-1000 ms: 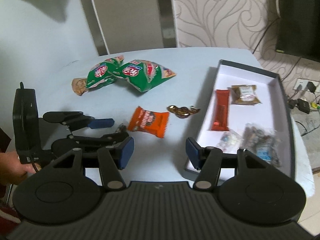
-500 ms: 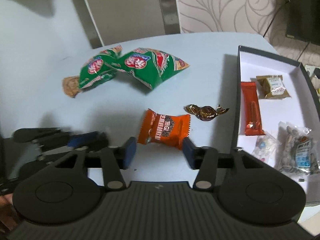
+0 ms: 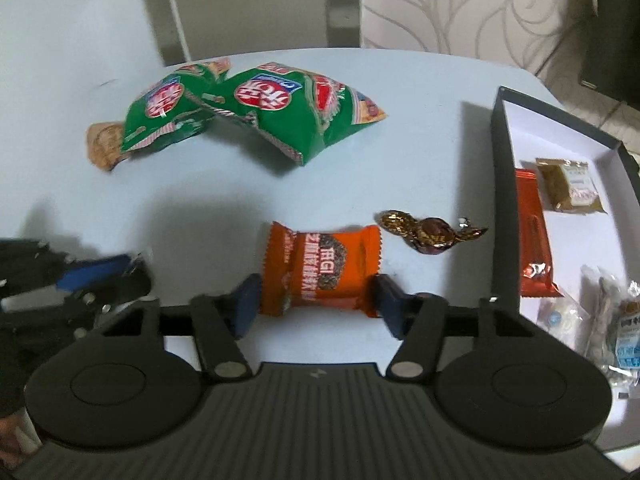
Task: Organize snacks
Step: 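Close the right gripper on the orange TIGI pillow packet, then lift the orange packet off the table with the right gripper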
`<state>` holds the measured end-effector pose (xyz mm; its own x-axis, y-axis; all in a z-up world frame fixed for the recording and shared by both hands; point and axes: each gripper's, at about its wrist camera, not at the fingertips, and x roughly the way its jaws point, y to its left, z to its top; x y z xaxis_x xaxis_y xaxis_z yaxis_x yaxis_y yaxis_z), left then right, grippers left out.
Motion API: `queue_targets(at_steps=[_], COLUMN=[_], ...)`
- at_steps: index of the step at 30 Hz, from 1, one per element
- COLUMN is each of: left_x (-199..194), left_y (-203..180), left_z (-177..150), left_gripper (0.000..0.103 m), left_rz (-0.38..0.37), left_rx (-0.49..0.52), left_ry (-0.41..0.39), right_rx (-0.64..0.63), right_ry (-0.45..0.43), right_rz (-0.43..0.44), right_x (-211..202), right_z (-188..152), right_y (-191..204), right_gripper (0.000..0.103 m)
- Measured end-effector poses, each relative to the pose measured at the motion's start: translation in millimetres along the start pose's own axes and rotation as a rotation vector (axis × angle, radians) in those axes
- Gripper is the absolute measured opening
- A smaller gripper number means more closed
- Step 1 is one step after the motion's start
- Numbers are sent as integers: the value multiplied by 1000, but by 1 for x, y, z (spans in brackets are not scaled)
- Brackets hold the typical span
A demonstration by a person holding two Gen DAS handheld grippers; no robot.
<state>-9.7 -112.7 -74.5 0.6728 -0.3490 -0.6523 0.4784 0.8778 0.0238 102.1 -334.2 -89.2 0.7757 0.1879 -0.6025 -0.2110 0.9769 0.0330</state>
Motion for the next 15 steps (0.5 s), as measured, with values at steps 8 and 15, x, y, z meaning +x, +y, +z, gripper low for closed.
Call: queue_targets(at_steps=[8,15], left_x=[5,9], left_y=[-1,-2], left_z=[4,7], left_gripper=[17,17], left_rz=[3,16], left_rx=[0,3], left_ry=[-2,1], right_rx=[9,35], right_ry=[-4,-33], right_rz=[22,51], right_x=[-12,-32], right_z=[-9,-24], right_y=[0,4], right_gripper=[50,47])
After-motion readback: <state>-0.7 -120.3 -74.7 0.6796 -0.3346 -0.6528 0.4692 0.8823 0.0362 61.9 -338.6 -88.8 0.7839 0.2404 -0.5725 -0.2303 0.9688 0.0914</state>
